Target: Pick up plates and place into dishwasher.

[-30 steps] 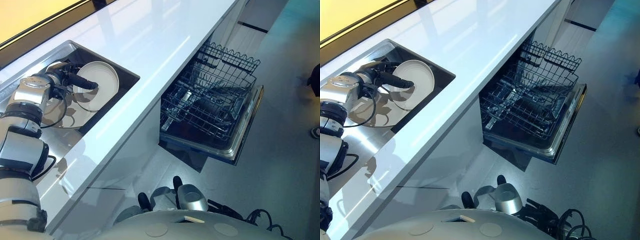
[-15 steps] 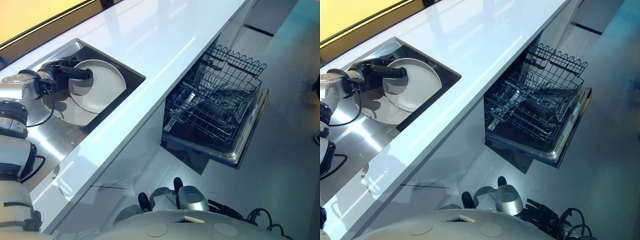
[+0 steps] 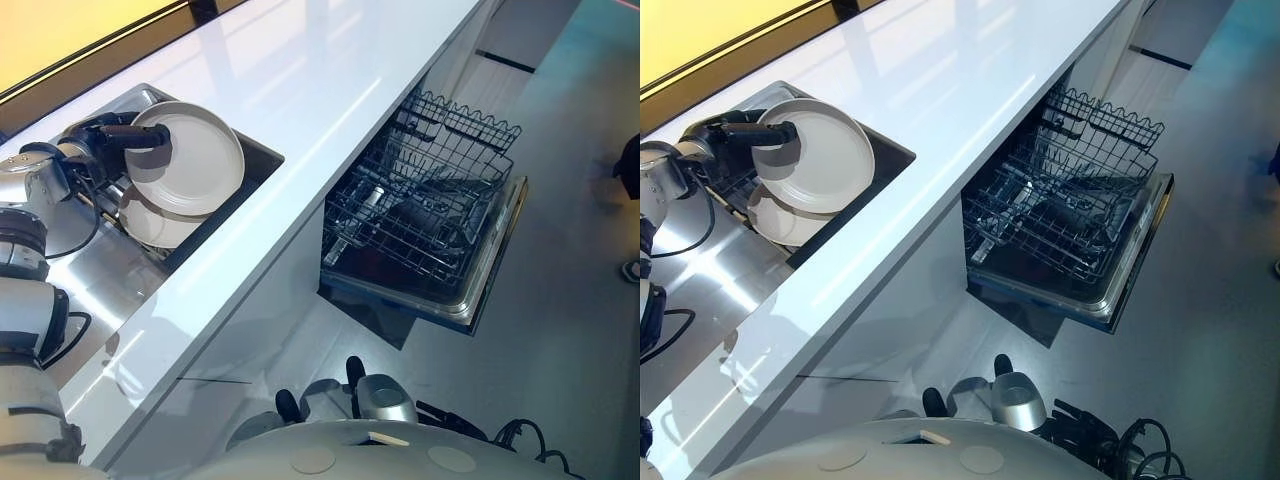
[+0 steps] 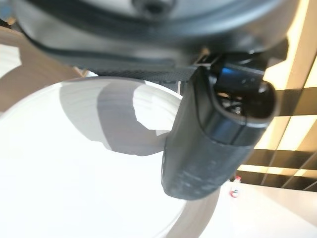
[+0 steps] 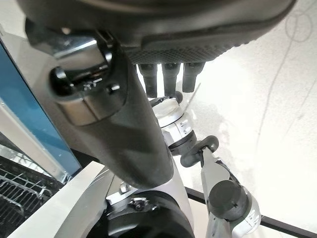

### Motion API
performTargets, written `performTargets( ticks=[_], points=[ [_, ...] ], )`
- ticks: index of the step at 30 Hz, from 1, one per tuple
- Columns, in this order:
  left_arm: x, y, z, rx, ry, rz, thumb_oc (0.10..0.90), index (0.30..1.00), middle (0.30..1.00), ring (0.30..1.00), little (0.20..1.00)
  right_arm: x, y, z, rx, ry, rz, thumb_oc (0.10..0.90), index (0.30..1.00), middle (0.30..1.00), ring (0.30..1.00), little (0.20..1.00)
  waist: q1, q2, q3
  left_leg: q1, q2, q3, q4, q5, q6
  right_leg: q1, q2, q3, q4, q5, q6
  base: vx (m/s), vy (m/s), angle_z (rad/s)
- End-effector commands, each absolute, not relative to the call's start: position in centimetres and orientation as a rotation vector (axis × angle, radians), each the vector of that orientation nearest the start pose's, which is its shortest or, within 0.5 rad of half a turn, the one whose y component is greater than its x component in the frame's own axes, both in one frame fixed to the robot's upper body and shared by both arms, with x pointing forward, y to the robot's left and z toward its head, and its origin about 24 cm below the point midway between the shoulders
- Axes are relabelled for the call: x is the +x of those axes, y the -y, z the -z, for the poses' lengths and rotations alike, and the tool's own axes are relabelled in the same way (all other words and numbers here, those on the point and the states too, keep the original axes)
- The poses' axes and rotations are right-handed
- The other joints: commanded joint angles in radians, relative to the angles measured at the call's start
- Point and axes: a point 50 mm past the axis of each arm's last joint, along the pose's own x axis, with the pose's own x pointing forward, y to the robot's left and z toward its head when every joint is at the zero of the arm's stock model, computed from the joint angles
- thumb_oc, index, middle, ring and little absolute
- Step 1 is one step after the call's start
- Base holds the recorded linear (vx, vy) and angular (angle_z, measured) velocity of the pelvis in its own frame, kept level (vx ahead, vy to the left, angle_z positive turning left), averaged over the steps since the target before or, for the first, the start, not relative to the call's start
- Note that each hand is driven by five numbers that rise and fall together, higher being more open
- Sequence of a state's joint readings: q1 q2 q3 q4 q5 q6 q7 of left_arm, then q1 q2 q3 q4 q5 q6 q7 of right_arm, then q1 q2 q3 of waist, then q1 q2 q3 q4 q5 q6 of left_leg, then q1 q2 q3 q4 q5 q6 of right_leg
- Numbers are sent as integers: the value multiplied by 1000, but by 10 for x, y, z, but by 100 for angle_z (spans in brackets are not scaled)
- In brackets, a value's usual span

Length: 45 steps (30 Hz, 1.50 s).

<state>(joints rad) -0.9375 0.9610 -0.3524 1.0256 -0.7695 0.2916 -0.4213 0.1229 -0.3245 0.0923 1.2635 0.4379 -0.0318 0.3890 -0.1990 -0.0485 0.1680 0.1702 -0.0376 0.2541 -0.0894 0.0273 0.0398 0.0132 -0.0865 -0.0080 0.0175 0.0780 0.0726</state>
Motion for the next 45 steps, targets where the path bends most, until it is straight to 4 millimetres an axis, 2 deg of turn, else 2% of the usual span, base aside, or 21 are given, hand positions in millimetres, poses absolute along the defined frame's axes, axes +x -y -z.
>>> performTargets(
  ticks=[1,3,4,5,6,8,11,13,18,22,24,26,27,28,29,31,32,35,39,42,45],
  points=[
    [356,-350,-256,-3,127,-61,100,300,300,300,200,83,254,143,285,-993,-45,800,900,900,900,900,-45,75,-63,-18,-36,-21,10,-107,14,-51,70,2,-9,4,90,-138,-79,-8],
    [354,-352,-261,69,178,-126,100,300,300,300,200,107,233,134,363,-923,-182,800,900,900,900,900,-48,71,-63,-19,-33,-17,10,-103,13,-45,70,2,-14,2,83,-144,-66,-9],
    [350,-355,-268,154,221,-169,100,300,300,300,200,119,217,125,456,-860,-289,800,900,900,900,900,-49,67,-62,-22,-30,-14,9,-100,12,-41,72,1,-17,-1,78,-121,-54,-9],
    [349,-355,-268,167,226,-173,100,300,300,300,200,121,214,123,465,-852,-300,800,900,900,900,900,-47,65,-65,-25,-30,-10,8,-95,10,-44,72,3,-18,3,76,-152,-76,-9],
    [346,-356,-276,309,266,-229,100,300,300,300,200,130,197,111,558,-780,-417,800,900,900,900,900,-49,61,-67,-26,-24,-6,7,-94,9,-32,74,-4,-25,-5,74,-146,-79,-9],
    [342,-354,-288,459,330,-266,100,300,300,300,200,140,179,91,729,-664,-531,800,900,900,900,900,-48,55,-75,-33,-15,3,4,-86,3,-26,78,-9,-30,-10,72,-159,-86,-15],
    [340,-339,-299,522,441,-261,100,300,300,300,200,153,171,62,963,-492,-598,800,900,900,900,900,-49,48,-83,-38,0,13,2,-79,-10,-17,80,-18,-31,-18,71,-115,-66,-6],
    [338,-329,-301,500,505,-253,100,300,300,300,200,161,168,48,1040,-416,-607,800,900,900,900,900,-52,45,-91,-42,10,24,2,-73,-18,-17,81,-19,-34,-18,69,-89,-53,14],
    [334,-302,-292,451,618,-246,100,300,300,300,200,175,166,21,1060,-316,-597,800,900,900,900,900,-68,45,-107,-42,23,43,2,-71,-26,-20,86,-19,-37,-23,60,-57,-21,10],
    [323,-291,-282,415,695,-244,100,300,300,300,200,185,170,-13,910,-226,-697,800,900,900,900,900,-76,46,-115,-37,27,44,2,-75,-24,-9,95,-22,-31,-44,45,-47,-19,-3],
    [317,-288,-281,392,738,-242,100,300,300,300,200,194,178,-39,807,-136,-763,800,900,900,900,900,-76,46,-119,-36,30,45,2,-73,-27,-5,98,-24,-28,-51,40,-43,-22,-5],
    [311,-282,-279,383,791,-238,100,300,300,300,200,209,191,-78,648,9,-793,800,900,900,900,900,-72,45,-122,-35,31,43,2,-72,-29,0,101,-26,-29,-55,34,-48,-16,-5],
    [309,-281,-278,387,809,-241,100,300,300,300,200,212,195,-92,602,58,-792,800,900,900,900,900,-71,45,-124,-36,31,43,2,-72,-30,1,102,-26,-29,-56,32,-47,-10,-3],
    [306,-278,-278,407,848,-254,100,300,300,300,200,222,203,-119,512,157,-766,800,900,900,900,900,-68,44,-126,-35,31,42,2,-74,-31,4,105,-27,-29,-59,29,-48,-14,-3],
    [304,-277,-279,419,859,-260,100,300,300,300,200,224,205,-127,485,189,-757,800,900,900,900,900,-65,45,-129,-40,32,45,2,-69,-32,-2,106,-25,-29,-54,26,-43,-5,-4],
    [298,-273,-280,508,920,-286,100,300,300,300,200,233,221,-167,330,354,-626,800,900,900,900,900,-65,46,-134,-34,31,43,2,-77,-31,7,110,-23,-30,-63,22,-42,-5,-6],
    [297,-271,-281,535,935,-290,100,300,300,300,200,234,224,-175,301,390,-585,800,900,900,900,900,-63,46,-136,-39,32,47,2,-72,-33,2,111,-22,-31,-58,19,-41,-7,-6],
    [289,-264,-279,613,968,-293,100,300,300,300,200,229,249,-215,28,630,-278,800,900,900,900,900,-68,50,-140,-34,33,49,2,-75,-31,8,117,-20,-32,-64,16,-48,-12,-3],
    [283,-252,-273,603,982,-288,100,300,300,300,200,219,250,-240,-127,801,-179,800,900,900,900,900,-62,54,-148,-33,34,46,2,-75,-29,12,125,-19,-34,-68,12,-19,-16,-3],
    [287,-240,-268,559,985,-266,100,300,300,300,200,226,234,-252,-135,836,-260,800,900,900,900,900,-48,56,-153,-33,37,41,2,-69,-34,18,128,-25,-37,-70,8,-23,-35,-14],
    [291,-223,-266,523,994,-225,100,300,300,300,200,240,208,-256,-159,794,-361,800,900,900,900,900,-29,52,-154,-33,40,33,2,-61,-40,27,128,-36,-44,-68,6,-23,-42,-9]
  ],
)
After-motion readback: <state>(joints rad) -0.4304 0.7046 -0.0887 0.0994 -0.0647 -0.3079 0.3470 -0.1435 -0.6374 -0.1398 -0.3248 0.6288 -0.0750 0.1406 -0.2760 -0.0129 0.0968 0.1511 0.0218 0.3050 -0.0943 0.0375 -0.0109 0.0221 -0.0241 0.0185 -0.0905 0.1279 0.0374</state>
